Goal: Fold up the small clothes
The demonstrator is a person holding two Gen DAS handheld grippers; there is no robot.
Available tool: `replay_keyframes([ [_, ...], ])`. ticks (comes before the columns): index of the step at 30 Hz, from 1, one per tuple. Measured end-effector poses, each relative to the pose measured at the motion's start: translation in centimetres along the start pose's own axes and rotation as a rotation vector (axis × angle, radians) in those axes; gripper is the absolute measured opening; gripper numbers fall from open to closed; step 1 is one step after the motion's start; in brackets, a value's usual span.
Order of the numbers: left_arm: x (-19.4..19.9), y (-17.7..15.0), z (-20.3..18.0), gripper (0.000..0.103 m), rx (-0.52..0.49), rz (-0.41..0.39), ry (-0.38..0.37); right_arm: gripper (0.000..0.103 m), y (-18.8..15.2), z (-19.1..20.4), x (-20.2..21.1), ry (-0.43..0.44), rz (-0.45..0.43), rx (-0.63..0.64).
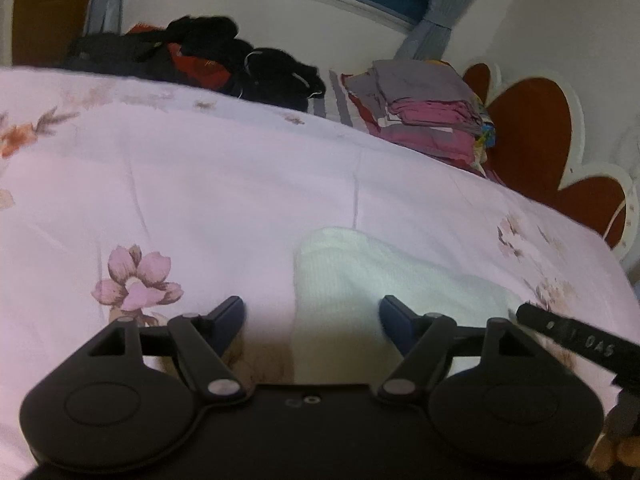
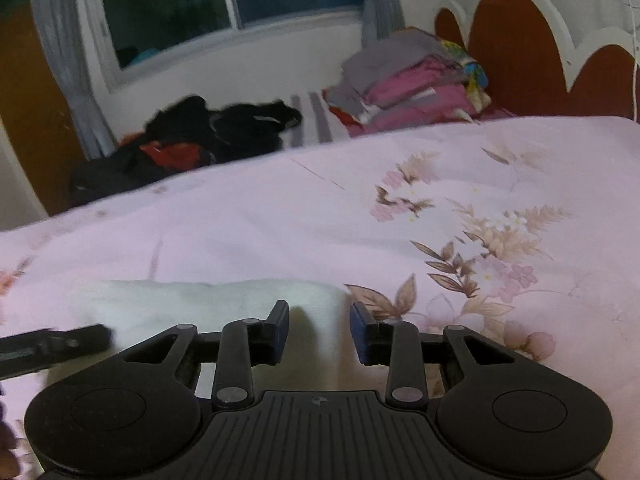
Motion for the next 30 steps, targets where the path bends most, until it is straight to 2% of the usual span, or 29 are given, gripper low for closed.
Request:
replay_keyframes([
  [4, 1.3, -0.5, -0.7, 0.074, -0.065, -0.012, 0.003, 0.034, -0.2, 1.7, 1.9, 0.047, -0.022, 0.026],
  [7, 2.1, -1.3, -1.0, 0.074, -0.076, -0.005, -0.009, 0.033, -0.9, 2.9, 2.9, 0.065, -0.019, 0.058],
  [11, 2.9, -2.7, -1.3, 0.074, -0.089, 0.013, -0.025, 0.033, -2.9, 3.8, 3.5, 0.059, 0.008, 0.118],
  [15, 3.3, -4.2, -1.4, 0.075, -0.114, 0.033, -0.035, 0.033, -5.0, 3.1, 3.2, 0.031, 0.039, 0.139],
  [19, 3.3, -4.4, -1.5, 0.076, -0.122, 0.039, -0.034, 0.033, -5.1, 2.3, 2.9, 0.024, 0.053, 0.075],
  [23, 4.2, -4.7, -1.4, 0.075, -0.113, 0.055, -0.047, 0.033, -5.3, 3.5, 4.8, 0.038, 0.038, 0.098],
  [25, 4.6, -5.3, -1.3, 0.075, -0.126, 0.054, -0.056, 0.033, -6.3, 3.5, 5.0, 0.017, 0.056, 0.125],
  [30, 6.3, -6.6, -0.6, 0.072, -0.117, 0.068, -0.097, 0.033, -6.2, 3.2, 6.6, 0.013, 0.045, 0.068],
])
Point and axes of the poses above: each gripper's, at about its wrist camera, not at the fingertips, and x roughly against the way its jaws point, z to its left, y to its top, the point moved 9 cm from there along -x, roughly the way its jaws point, and after that the axes turned 6 degrees about y, right-handed, at the moved point
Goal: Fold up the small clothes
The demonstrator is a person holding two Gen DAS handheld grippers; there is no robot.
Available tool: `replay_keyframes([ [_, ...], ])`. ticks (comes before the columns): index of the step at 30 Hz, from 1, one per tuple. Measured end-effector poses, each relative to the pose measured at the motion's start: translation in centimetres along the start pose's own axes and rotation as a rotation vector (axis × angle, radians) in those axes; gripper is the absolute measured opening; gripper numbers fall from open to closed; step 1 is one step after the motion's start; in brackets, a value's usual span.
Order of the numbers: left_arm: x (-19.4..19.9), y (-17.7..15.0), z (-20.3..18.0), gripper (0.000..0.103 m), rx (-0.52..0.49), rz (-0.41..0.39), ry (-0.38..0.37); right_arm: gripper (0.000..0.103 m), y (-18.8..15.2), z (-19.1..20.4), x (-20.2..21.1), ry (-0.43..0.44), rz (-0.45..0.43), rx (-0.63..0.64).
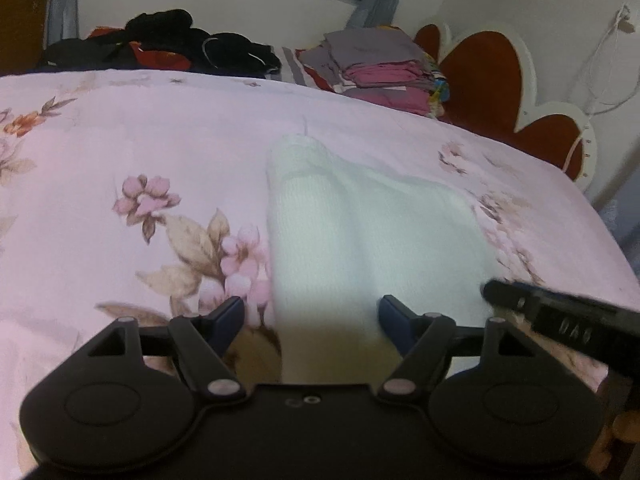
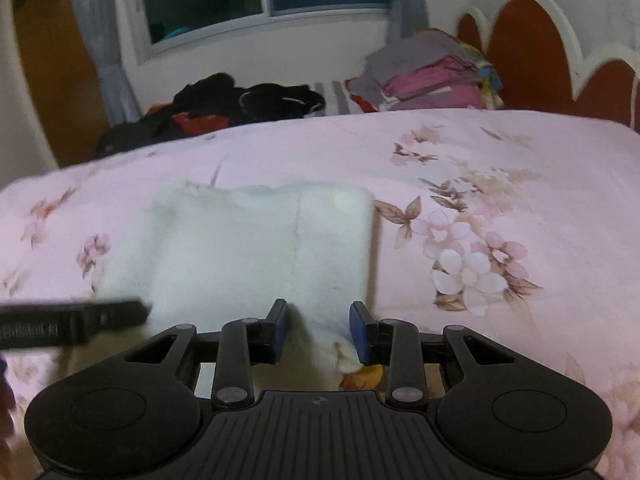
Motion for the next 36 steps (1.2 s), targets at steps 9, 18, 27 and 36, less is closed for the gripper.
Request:
replay_keyframes([
  [9, 1.7, -4.8, -0.3, 0.067, -0.079, 0.037, -0.054, 0.033, -5.5, 2.3, 4.4, 0.032, 0.073, 0.005],
  [18, 2.8, -6.6, -1.3, 0.067, -0.113, 0.052, -0.085, 0.033, -9.1, 0.8, 6.0, -0.063, 0.125, -0.014],
  [27, 2.4, -6.8, -1.9, 0.070, -0.099, 0.055, -0.048, 0.001, -9.5, 1.6, 5.8, -0.034, 0.120, 0.050],
  [36, 2.5, -7.1, -2.9, 0.070, -0.084, 0.078, -0.008, 0.001, -9.4, 0.0, 5.7, 0.003, 0.101, -0.017],
])
Point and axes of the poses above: each gripper's, at about its wrist camera, not at the fingertips, and x roughly against the way its jaws point, z to its left, y to its top, the point moved 9 cm from there along -x, roughly the way its jaws point, and after that the axes turned 6 degrees about y, right-handed, at the moved point
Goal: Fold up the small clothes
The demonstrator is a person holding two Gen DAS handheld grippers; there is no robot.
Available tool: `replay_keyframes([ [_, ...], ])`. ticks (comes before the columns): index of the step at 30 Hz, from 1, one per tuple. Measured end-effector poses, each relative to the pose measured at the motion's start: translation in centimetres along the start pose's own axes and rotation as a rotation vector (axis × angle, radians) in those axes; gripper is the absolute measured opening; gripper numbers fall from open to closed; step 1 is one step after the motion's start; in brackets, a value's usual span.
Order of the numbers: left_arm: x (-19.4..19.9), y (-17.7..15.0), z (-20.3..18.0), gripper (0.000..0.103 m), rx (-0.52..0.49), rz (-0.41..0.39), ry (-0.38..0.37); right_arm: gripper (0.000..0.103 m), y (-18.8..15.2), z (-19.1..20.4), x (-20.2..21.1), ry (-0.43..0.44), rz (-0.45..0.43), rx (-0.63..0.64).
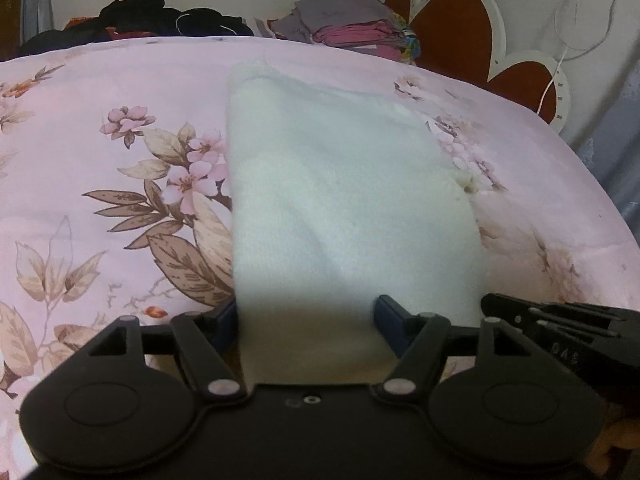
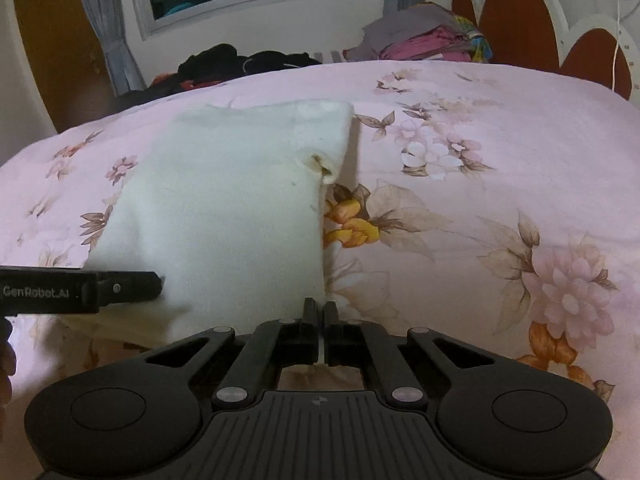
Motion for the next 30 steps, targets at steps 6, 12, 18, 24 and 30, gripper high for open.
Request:
replay_keyframes([
  [6, 0.1, 0.7, 0.3, 0.072, 0.050, 0.041, 0.000, 0.002, 0.8, -0.7, 0.8, 0.078, 0.005, -0.049],
  [12, 1.0, 2.5, 0.8, 0.073, 0.083, 0.000, 0.013, 0.002, 2.2, -0.6, 1.2, 0.089, -0.028, -0.039],
  [18, 0.8, 5.5, 1.8, 0.078, 0.137, -0.061, 0.040, 0.002, 4.7, -1.3, 0.7, 0.093, -0.073, -0.080],
  [24, -1.3, 7.4, 2.7, 0.079, 0.188, -0.056, 0.036, 0.002, 7.3, -1.8, -0.8, 0.104, -0.095, -0.131],
  [30, -2.5, 8.1, 3.1, 0.080, 0.198, -0.047, 0.033, 0.002, 8.9, -1.9, -1.5, 0.094, -0.115, -0.119],
])
Point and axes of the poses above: each gripper's, at about its wrist camera, not at the fingertips, and x roughly against the way its jaws point, z to its left, y to its top, the point moved 9 cm from there along -x, roughly the way its jaws point, and after that the axes turned 6 degrees about y, right-handed, at the moved point
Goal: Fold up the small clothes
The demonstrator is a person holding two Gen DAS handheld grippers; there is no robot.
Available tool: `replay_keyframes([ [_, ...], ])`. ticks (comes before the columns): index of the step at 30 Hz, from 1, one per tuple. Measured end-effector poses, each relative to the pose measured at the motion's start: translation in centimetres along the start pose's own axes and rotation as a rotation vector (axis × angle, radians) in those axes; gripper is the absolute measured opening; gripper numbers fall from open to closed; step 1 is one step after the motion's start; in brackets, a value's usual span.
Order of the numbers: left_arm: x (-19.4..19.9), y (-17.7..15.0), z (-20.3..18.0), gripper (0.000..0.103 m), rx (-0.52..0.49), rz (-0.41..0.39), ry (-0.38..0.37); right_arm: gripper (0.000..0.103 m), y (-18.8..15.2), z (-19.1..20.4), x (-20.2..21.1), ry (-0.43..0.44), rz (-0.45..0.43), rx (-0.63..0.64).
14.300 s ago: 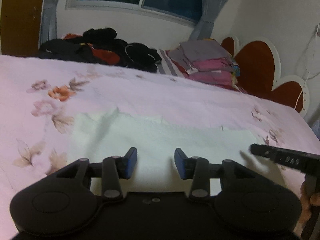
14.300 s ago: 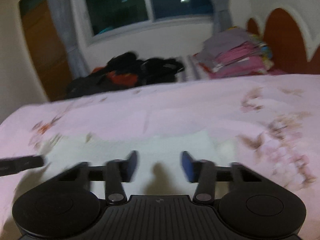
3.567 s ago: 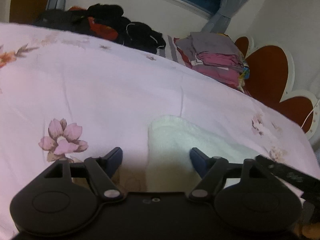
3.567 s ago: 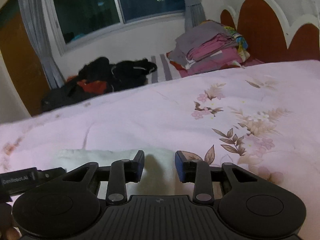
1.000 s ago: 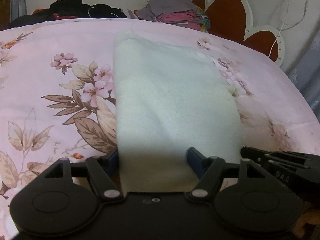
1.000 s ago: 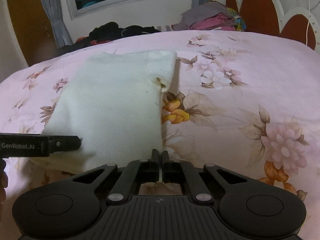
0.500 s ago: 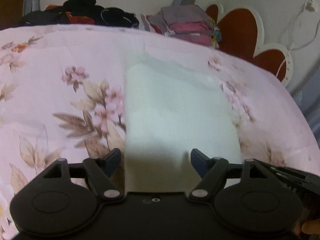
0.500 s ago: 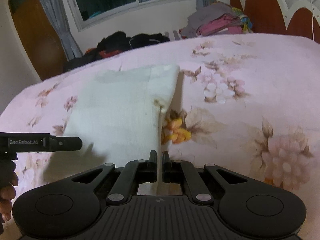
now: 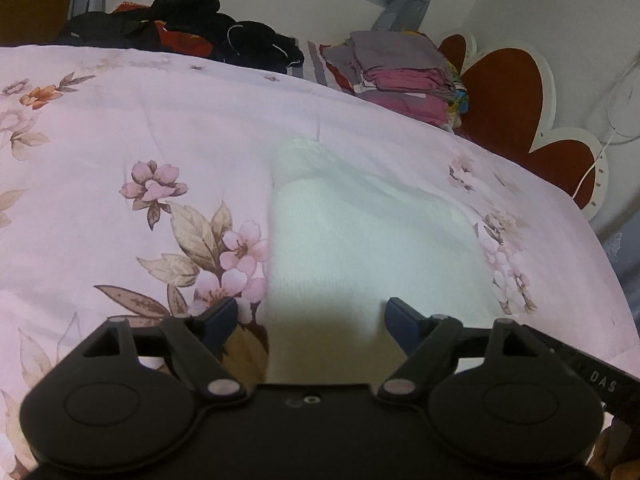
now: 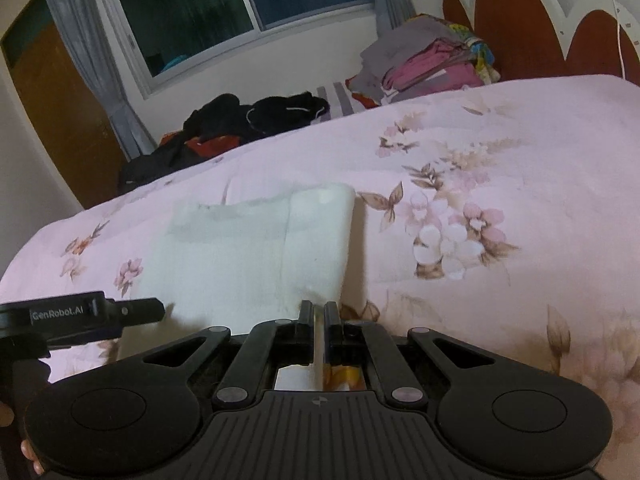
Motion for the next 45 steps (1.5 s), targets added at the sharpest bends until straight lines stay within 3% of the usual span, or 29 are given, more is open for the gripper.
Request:
replay_keyframes([
  [1, -0.1, 0.1, 0.0, 0.081, -0.001, 0.001, -0.001, 0.004, 0.2, -0.1, 0.0, -0.005, -0.003, 0.000],
  [3, -0.3, 0.3, 0.0, 0.082, -0.004, -0.005, -0.001, 0.042, 0.6, -0.4, 0.1, -0.023, -0.025, -0.002],
  [4, -0.4, 0.4, 0.0, 0.083, -0.007, -0.007, -0.001, 0.079, 0.8, -0.5, 0.4, -0.039, -0.049, 0.001],
  [5, -0.5, 0.5, 0.1, 0.083, -0.011, -0.008, -0.003, 0.083, 1.1, -0.5, 0.6, -0.041, -0.070, 0.014],
  [14, -1.6, 0.9, -0.1, 0.083, -0.021, 0.003, -0.017, 0.083, 1.3, -1.0, -1.8, -0.029, -0.021, 0.014],
  [29, -3.8, 0.6, -1.1, 0.086, -0.054, 0.034, -0.091, 0.083, 0.7, -2.0, -6.9, 0.087, 0.067, -0.116],
  [30, -3.8, 0.6, -1.2, 0.085, -0.060, 0.032, -0.101, 0.081, 0.6, -2.0, -7.0, 0.092, 0.062, -0.114],
  [32, -3.9, 0.6, -1.5, 0.078, -0.059, 0.034, -0.125, 0.057, 0.6, -1.6, -7.3, 0.142, 0.068, -0.130],
  [33, -4.0, 0.6, -1.4, 0.077, -0.049, 0.035, -0.131, 0.050, 0.6, -1.4, -7.4, 0.176, 0.080, -0.163],
  [36, -3.9, 0.6, -1.4, 0.060, -0.026, 0.045, -0.162, 0.049, 0.6, -1.4, -7.6, 0.185, 0.083, -0.174],
  [38, -3.7, 0.6, -1.4, 0.048, -0.022, 0.040, -0.163, 0.040, 0.6, -1.3, -7.5, 0.210, 0.091, -0.207],
  [41, -3.2, 0.9, -1.5, 0.039, -0.036, 0.027, -0.156, 0.032, 0.7, -1.2, -7.2, 0.227, 0.100, -0.236],
  [45, -1.8, 1.5, -1.6, 0.036, -0.030, 0.006, -0.163, 0.029, 1.6, -0.5, -5.9, 0.229, 0.074, -0.224],
])
Point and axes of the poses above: each gripper's, at about its wrist camera, not at the fingertips, and x roughly against the way its jaws point, z to its left, y to its top, the point moved 9 cm from there along -x, roughly the way its jaws point, and after that the axes turned 6 degrees about y, right-handed, at the moved point
